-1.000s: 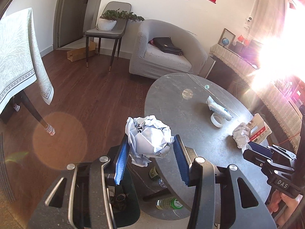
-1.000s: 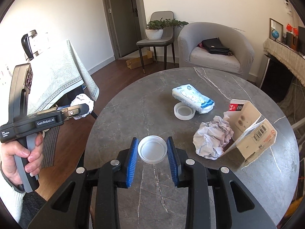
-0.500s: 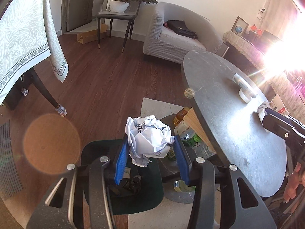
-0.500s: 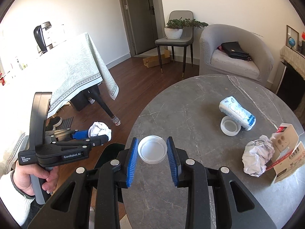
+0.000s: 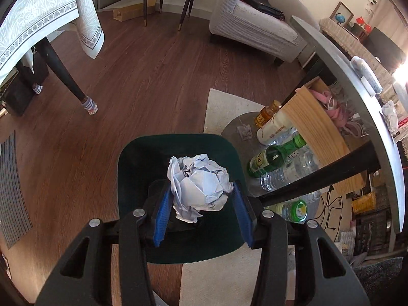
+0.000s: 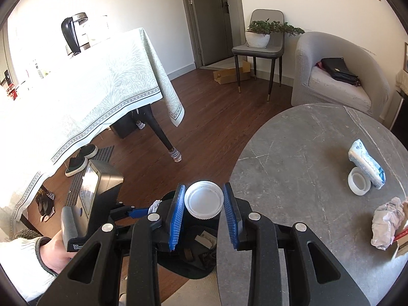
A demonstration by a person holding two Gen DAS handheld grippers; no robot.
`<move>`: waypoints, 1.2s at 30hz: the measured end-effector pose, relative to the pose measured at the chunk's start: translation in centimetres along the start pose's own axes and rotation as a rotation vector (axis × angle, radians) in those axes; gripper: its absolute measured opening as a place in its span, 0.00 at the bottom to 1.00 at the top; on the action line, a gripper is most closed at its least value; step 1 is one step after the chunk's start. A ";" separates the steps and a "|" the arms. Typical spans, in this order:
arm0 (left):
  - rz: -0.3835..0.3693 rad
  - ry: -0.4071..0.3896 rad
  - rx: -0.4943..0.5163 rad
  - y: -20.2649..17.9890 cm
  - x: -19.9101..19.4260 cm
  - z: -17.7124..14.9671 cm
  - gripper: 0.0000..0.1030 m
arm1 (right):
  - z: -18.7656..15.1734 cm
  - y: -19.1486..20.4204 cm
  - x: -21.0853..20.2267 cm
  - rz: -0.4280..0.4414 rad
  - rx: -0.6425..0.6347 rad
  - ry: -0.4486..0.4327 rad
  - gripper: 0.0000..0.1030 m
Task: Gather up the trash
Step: 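Carry the crumpled paper and bottle cap over the green bin with both tools, then open both tools over the bin, dropping the paper and the cap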
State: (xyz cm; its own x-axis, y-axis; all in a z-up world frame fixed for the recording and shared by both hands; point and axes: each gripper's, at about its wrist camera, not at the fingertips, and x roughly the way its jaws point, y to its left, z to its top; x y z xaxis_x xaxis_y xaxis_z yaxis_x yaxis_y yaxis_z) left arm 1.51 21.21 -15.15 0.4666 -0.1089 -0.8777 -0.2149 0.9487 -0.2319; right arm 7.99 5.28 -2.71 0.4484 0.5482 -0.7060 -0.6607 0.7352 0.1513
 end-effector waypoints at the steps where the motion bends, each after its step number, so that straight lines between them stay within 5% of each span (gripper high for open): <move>1: 0.005 0.009 -0.002 0.2 0.3 -0.3 0.48 | 0.1 0.3 0.3 0.005 -0.003 0.003 0.30; 13: 0.036 0.102 -0.003 2.5 2.2 -2.0 0.56 | 0.7 3.6 3.3 0.052 -0.047 0.034 0.30; 21: 0.031 0.091 -0.023 4.3 1.6 -2.2 0.63 | 0.6 5.8 6.1 0.069 -0.078 0.077 0.30; 28: 0.025 0.033 -0.059 6.2 -0.3 -2.1 0.48 | -0.1 7.1 8.4 0.075 -0.102 0.118 0.30; 36: 0.017 -0.065 -0.152 9.2 -3.7 -0.7 0.42 | -1.4 7.5 11.3 0.067 -0.110 0.183 0.30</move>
State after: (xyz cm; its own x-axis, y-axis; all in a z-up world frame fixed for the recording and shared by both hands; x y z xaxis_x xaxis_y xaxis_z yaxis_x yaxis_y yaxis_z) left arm -2.82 30.13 -14.38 0.5156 -0.0693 -0.8540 -0.3484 0.8937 -0.2829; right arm 7.23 16.39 -10.52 0.2911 0.5051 -0.8125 -0.7512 0.6466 0.1328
